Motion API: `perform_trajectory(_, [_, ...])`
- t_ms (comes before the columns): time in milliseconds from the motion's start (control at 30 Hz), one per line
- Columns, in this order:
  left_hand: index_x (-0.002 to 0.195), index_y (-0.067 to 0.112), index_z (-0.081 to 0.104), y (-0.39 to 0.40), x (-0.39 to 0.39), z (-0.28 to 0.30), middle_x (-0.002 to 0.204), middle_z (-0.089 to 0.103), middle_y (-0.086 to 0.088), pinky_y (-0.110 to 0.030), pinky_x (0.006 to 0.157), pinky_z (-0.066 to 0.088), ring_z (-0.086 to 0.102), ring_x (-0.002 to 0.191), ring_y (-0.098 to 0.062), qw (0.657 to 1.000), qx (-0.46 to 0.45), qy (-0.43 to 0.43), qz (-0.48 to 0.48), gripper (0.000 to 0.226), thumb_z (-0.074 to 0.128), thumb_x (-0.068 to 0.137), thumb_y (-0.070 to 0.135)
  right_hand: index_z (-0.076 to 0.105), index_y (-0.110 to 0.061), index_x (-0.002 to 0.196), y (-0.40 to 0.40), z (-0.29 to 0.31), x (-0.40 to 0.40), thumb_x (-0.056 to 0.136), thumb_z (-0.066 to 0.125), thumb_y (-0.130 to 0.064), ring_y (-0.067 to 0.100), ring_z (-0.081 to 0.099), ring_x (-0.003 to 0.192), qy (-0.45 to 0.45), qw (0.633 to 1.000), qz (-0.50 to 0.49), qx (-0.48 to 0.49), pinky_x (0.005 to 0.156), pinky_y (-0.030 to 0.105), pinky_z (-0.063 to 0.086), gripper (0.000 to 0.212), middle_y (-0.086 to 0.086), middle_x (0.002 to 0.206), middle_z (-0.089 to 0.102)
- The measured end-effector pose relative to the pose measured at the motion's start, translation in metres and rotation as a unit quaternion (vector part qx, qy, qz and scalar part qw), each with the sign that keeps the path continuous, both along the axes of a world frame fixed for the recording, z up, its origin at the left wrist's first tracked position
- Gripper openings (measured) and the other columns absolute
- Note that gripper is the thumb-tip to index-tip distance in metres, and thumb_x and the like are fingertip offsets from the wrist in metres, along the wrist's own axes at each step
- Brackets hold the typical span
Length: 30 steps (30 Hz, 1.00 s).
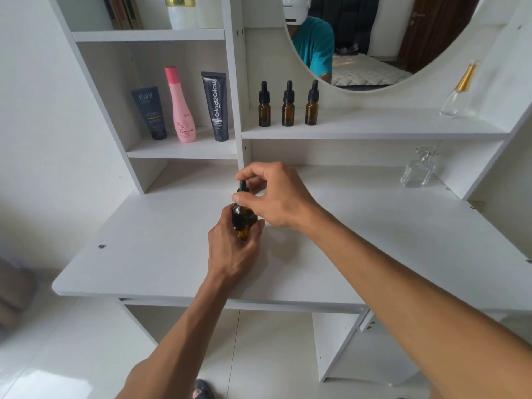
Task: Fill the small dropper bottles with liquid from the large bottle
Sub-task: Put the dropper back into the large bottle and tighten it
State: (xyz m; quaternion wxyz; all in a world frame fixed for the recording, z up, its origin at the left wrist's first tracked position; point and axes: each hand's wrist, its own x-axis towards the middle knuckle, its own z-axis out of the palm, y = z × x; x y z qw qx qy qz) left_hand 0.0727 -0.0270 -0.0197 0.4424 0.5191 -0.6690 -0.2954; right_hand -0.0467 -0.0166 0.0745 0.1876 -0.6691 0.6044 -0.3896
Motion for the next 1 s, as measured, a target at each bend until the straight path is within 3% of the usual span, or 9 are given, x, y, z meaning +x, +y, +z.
perform_trajectory(133, [0.121, 0.019, 0.059, 0.0002, 0.0000, 0.0001, 0.094, 0.066, 0.009, -0.022, 0.075, 0.046, 0.063, 0.084, -0.011, 1.000, -0.002, 0.006, -0.004, 0.032, 0.072, 0.092, 0.025, 0.070, -0.017, 0.119, -0.0001, -0.0020, 0.0014, 0.088, 0.075, -0.017, 0.010, 0.068, 0.105, -0.010, 1.000, 0.017, 0.013, 0.093, 0.022, 0.053, 0.032, -0.002, 0.111, 0.073])
perform_trajectory(267, [0.117, 0.018, 0.059, -0.0010, 0.0004, -0.0014, 0.093, 0.067, 0.010, -0.010, 0.066, 0.042, 0.062, 0.080, -0.008, 1.000, 0.001, 0.001, -0.001, 0.029, 0.071, 0.092, 0.027, 0.071, -0.018, 0.117, 0.0005, -0.0030, 0.0016, 0.084, 0.080, -0.026, 0.010, 0.068, 0.096, -0.010, 1.000, -0.005, 0.000, 0.085, 0.019, 0.051, 0.035, -0.003, 0.103, 0.072])
perform_trajectory(367, [0.118, 0.019, 0.059, -0.0019, 0.0004, -0.0018, 0.095, 0.070, 0.007, -0.008, 0.063, 0.042, 0.064, 0.082, -0.010, 1.000, 0.001, 0.005, 0.000, 0.031, 0.072, 0.092, 0.029, 0.069, -0.018, 0.122, 0.0005, -0.0029, 0.0007, 0.088, 0.075, -0.017, 0.008, 0.067, 0.104, -0.016, 1.000, 0.014, 0.005, 0.085, 0.012, 0.049, 0.035, -0.002, 0.115, 0.072])
perform_trajectory(533, [0.117, 0.021, 0.058, -0.0021, 0.0005, -0.0023, 0.094, 0.070, 0.009, -0.006, 0.064, 0.044, 0.064, 0.081, -0.006, 1.000, 0.004, 0.006, -0.002, 0.029, 0.072, 0.092, 0.028, 0.072, -0.017, 0.114, 0.0018, -0.0061, 0.0010, 0.083, 0.081, -0.023, 0.006, 0.066, 0.091, -0.037, 0.999, -0.014, -0.011, 0.073, 0.008, 0.047, 0.033, -0.002, 0.103, 0.073])
perform_trajectory(700, [0.119, 0.022, 0.059, -0.0024, 0.0006, -0.0028, 0.094, 0.071, 0.007, -0.014, 0.068, 0.045, 0.067, 0.084, -0.011, 1.000, 0.005, 0.016, -0.003, 0.031, 0.071, 0.091, 0.027, 0.069, -0.018, 0.121, 0.0014, -0.0058, 0.0011, 0.087, 0.074, -0.013, 0.007, 0.067, 0.103, -0.029, 0.999, 0.013, 0.001, 0.089, 0.019, 0.054, 0.034, -0.001, 0.112, 0.073])
perform_trajectory(767, [0.117, 0.022, 0.058, -0.0020, 0.0003, -0.0029, 0.093, 0.070, 0.009, -0.011, 0.066, 0.043, 0.065, 0.081, -0.010, 1.000, 0.002, 0.010, -0.003, 0.029, 0.071, 0.091, 0.028, 0.070, -0.016, 0.119, 0.0016, -0.0056, 0.0014, 0.086, 0.077, -0.017, 0.008, 0.067, 0.098, -0.022, 1.000, 0.002, -0.010, 0.087, 0.019, 0.055, 0.033, 0.000, 0.109, 0.073])
perform_trajectory(833, [0.114, 0.021, 0.058, -0.0028, 0.0008, -0.0037, 0.093, 0.071, 0.008, -0.010, 0.064, 0.044, 0.066, 0.080, -0.009, 1.000, 0.007, 0.007, -0.002, 0.028, 0.071, 0.091, 0.029, 0.069, -0.017, 0.119, 0.0012, -0.0055, 0.0005, 0.084, 0.080, -0.023, 0.009, 0.067, 0.094, -0.023, 1.000, -0.006, -0.015, 0.080, 0.010, 0.051, 0.037, 0.000, 0.108, 0.073])
perform_trajectory(900, [0.115, 0.022, 0.059, -0.0036, 0.0007, -0.0045, 0.094, 0.072, 0.008, -0.016, 0.069, 0.048, 0.068, 0.082, -0.011, 1.000, 0.009, 0.013, -0.001, 0.029, 0.072, 0.091, 0.030, 0.068, -0.017, 0.123, 0.0004, -0.0048, -0.0011, 0.086, 0.078, -0.020, 0.008, 0.067, 0.097, -0.032, 0.999, 0.002, -0.005, 0.077, 0.002, 0.047, 0.039, 0.000, 0.112, 0.073])
perform_trajectory(1000, [0.117, 0.023, 0.060, -0.0043, 0.0000, -0.0057, 0.095, 0.072, 0.008, -0.029, 0.075, 0.053, 0.069, 0.084, -0.014, 1.000, 0.006, 0.017, 0.001, 0.031, 0.072, 0.090, 0.031, 0.068, -0.016, 0.123, -0.0015, -0.0043, -0.0018, 0.087, 0.075, -0.015, 0.011, 0.069, 0.104, -0.035, 0.999, 0.013, 0.006, 0.090, 0.017, 0.053, 0.036, 0.002, 0.113, 0.074])
